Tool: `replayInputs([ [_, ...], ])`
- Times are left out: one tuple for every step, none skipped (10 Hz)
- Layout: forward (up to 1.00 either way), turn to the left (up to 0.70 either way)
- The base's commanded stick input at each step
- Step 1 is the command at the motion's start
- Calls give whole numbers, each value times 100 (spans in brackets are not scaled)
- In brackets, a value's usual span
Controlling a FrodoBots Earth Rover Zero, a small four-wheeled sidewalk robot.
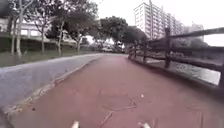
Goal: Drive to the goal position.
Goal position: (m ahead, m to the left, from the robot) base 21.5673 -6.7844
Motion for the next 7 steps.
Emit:
replayInputs([
  [70,0],
  [70,0],
  [70,0],
  [70,0],
  [70,0],
  [70,0],
  [70,0],
])
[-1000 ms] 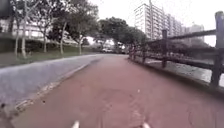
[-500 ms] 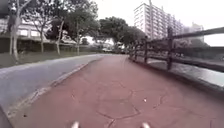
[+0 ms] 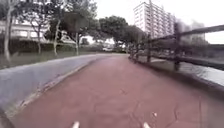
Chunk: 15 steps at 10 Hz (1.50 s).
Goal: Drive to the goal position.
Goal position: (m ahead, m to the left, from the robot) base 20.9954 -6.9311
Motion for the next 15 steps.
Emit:
replayInputs([
  [70,0],
  [70,0],
  [70,0],
  [70,0],
  [70,0],
  [70,0],
  [70,0],
  [70,0],
  [70,0],
  [70,0],
  [70,0],
  [70,0],
  [70,0],
  [70,0],
  [70,0],
])
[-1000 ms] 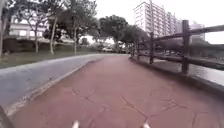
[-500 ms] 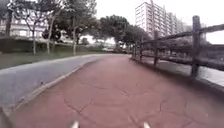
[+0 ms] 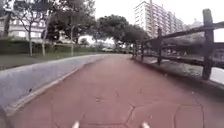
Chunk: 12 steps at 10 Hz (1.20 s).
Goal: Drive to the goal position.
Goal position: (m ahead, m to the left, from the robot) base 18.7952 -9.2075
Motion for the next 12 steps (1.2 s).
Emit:
replayInputs([
  [70,0],
  [70,0],
  [70,0],
  [70,0],
  [70,0],
  [70,0],
  [70,0],
  [70,0],
  [70,0],
  [70,0],
  [70,0],
  [70,0],
])
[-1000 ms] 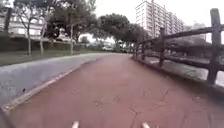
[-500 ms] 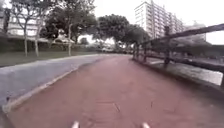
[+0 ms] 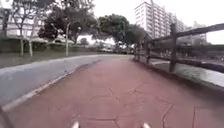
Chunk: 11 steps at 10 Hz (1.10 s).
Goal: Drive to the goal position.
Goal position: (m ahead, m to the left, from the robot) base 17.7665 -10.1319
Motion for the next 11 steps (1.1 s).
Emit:
replayInputs([
  [70,0],
  [70,0],
  [70,0],
  [70,0],
  [70,0],
  [70,0],
  [70,0],
  [70,0],
  [70,0],
  [70,0],
  [70,0],
])
